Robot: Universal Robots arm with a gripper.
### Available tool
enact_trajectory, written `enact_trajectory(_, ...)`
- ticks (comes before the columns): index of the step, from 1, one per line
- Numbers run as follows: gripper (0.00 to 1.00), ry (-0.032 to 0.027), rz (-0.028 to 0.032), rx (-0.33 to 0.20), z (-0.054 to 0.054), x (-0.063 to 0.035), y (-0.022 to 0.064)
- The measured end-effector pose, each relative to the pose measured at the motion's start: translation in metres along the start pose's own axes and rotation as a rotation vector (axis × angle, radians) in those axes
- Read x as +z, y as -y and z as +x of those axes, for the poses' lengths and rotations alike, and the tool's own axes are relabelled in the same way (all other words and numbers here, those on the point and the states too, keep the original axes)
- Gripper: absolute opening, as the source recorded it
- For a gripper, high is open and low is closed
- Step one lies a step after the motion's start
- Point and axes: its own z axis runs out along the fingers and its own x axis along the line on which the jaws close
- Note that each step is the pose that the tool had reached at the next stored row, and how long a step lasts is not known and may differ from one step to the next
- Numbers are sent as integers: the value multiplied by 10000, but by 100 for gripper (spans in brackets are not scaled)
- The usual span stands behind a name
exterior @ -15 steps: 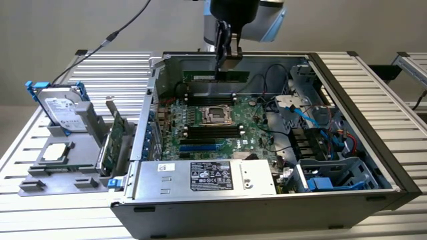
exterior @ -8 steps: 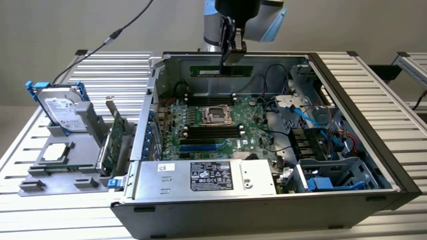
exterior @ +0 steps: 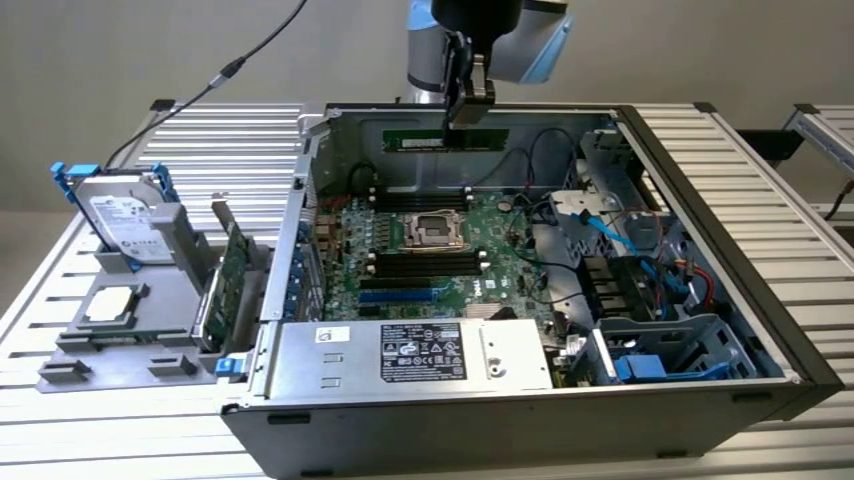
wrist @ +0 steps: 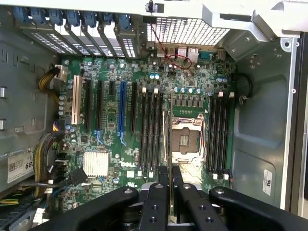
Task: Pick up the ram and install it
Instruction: 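Insert the ram into the slot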
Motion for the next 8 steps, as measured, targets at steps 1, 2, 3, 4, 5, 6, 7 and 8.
enact_trajectory(1,14,0,0,0,0,0,0)
enact_trajectory(2,14,0,0,0,0,0,0)
enact_trajectory(3,14,0,0,0,0,0,0)
enact_trajectory(4,14,0,0,0,0,0,0)
enact_trajectory(5,14,0,0,0,0,0,0)
enact_trajectory(6,14,0,0,0,0,0,0)
enact_trajectory(7,14,0,0,0,0,0,0)
enact_trajectory(8,14,0,0,0,0,0,0)
